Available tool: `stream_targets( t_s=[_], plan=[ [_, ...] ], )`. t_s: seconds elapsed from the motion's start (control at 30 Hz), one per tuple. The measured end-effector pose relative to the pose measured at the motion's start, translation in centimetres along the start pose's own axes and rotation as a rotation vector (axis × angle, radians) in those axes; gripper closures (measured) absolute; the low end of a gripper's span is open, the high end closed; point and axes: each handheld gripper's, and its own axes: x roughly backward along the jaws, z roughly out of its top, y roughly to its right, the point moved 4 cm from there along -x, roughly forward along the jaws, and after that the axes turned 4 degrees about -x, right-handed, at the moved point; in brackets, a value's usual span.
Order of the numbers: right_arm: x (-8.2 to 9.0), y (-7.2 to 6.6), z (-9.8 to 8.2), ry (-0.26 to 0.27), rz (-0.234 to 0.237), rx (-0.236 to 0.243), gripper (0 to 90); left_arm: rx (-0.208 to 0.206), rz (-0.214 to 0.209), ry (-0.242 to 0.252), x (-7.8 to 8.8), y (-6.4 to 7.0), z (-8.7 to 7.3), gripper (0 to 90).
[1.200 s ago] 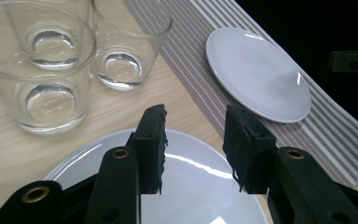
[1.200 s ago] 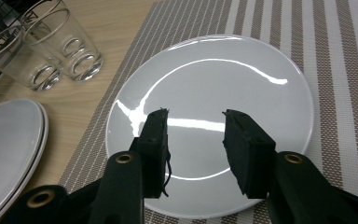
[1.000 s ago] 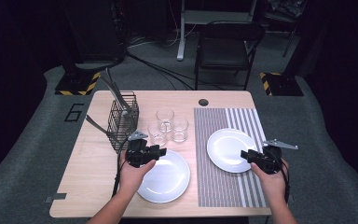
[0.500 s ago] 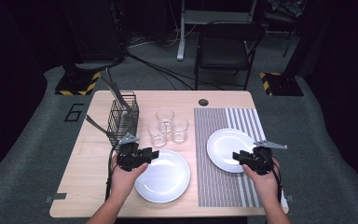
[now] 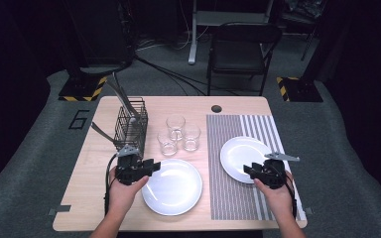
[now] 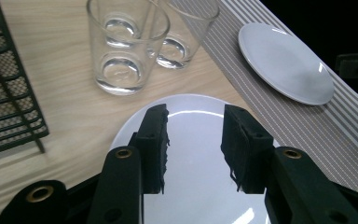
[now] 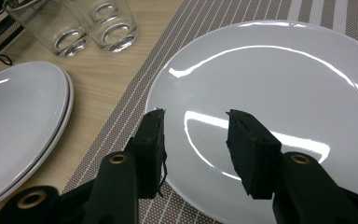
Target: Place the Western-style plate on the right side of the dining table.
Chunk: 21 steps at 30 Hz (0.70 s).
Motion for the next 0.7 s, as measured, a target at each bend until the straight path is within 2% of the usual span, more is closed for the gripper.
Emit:
stream_targets(
  t_s=[0.27, 0.43, 0.63, 0.7],
  plan=[
    [-0.1, -0.2, -0.5, 0.0, 0.002, 0.009, 57.0, 0.027, 0.008, 0.02, 1.7, -1.0, 0.3, 60.5],
    [-0.2, -0.5, -0.4, 0.01, 0.008, 0.01, 57.1, 0.002, 0.039, 0.04, 3.1, -1.5, 0.8, 62.7],
    [-0.3, -0.6, -0.3, 0.012, 0.018, 0.009, 57.1, 0.032, 0.038, 0.046, 4.3, -2.2, 1.1, 62.9],
    [-0.4, -0.6, -0.4, 0.008, 0.023, 0.005, 57.1, 0.029, 0.044, 0.04, 4.5, -2.5, 1.1, 63.0]
  ],
)
